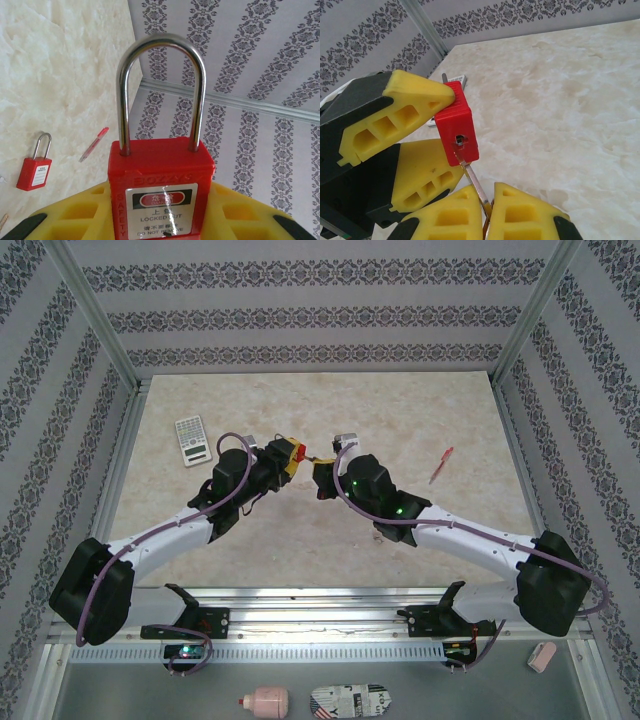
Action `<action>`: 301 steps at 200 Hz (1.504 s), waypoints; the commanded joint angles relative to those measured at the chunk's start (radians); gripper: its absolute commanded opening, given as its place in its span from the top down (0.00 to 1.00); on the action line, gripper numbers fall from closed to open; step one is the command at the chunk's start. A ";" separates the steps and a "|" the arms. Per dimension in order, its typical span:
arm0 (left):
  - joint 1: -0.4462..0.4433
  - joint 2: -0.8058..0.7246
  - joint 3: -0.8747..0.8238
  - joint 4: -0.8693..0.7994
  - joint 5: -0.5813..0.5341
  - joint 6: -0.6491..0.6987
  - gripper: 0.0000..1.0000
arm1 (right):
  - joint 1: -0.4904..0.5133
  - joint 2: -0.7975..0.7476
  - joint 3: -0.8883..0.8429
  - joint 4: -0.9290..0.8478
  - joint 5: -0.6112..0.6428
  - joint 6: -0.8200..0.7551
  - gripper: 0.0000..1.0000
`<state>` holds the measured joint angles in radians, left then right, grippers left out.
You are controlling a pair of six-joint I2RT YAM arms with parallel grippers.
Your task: Unlock with the key
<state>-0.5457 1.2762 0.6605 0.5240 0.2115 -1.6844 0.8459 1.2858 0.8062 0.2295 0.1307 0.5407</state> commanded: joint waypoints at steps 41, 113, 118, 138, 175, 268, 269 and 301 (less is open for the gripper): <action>-0.027 0.014 0.043 0.062 0.010 -0.025 1.00 | -0.013 0.033 0.016 0.041 0.019 -0.027 1.00; -0.049 0.038 0.066 0.070 0.021 -0.054 1.00 | -0.003 0.058 0.006 0.081 0.007 -0.064 1.00; -0.052 0.038 0.068 0.068 0.020 -0.056 1.00 | -0.002 0.056 0.000 0.092 0.002 -0.065 1.00; -0.057 0.048 0.072 0.090 0.023 -0.066 1.00 | 0.001 0.055 -0.030 0.147 -0.009 -0.074 1.00; -0.062 0.051 0.099 0.067 0.057 -0.032 1.00 | -0.017 0.052 -0.033 0.153 -0.072 -0.105 1.00; -0.077 0.065 0.113 0.115 0.140 0.004 1.00 | -0.062 0.035 -0.036 0.115 -0.172 -0.108 1.00; -0.077 0.066 0.113 0.115 0.141 0.006 1.00 | -0.063 0.034 -0.037 0.117 -0.173 -0.105 1.00; -0.083 0.092 0.127 0.178 0.175 0.012 1.00 | -0.068 0.026 -0.036 0.118 -0.164 -0.070 1.00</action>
<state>-0.5564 1.3560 0.7250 0.5308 0.1894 -1.6943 0.7712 1.3136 0.7753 0.3222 0.0322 0.4442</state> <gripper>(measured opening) 0.369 0.063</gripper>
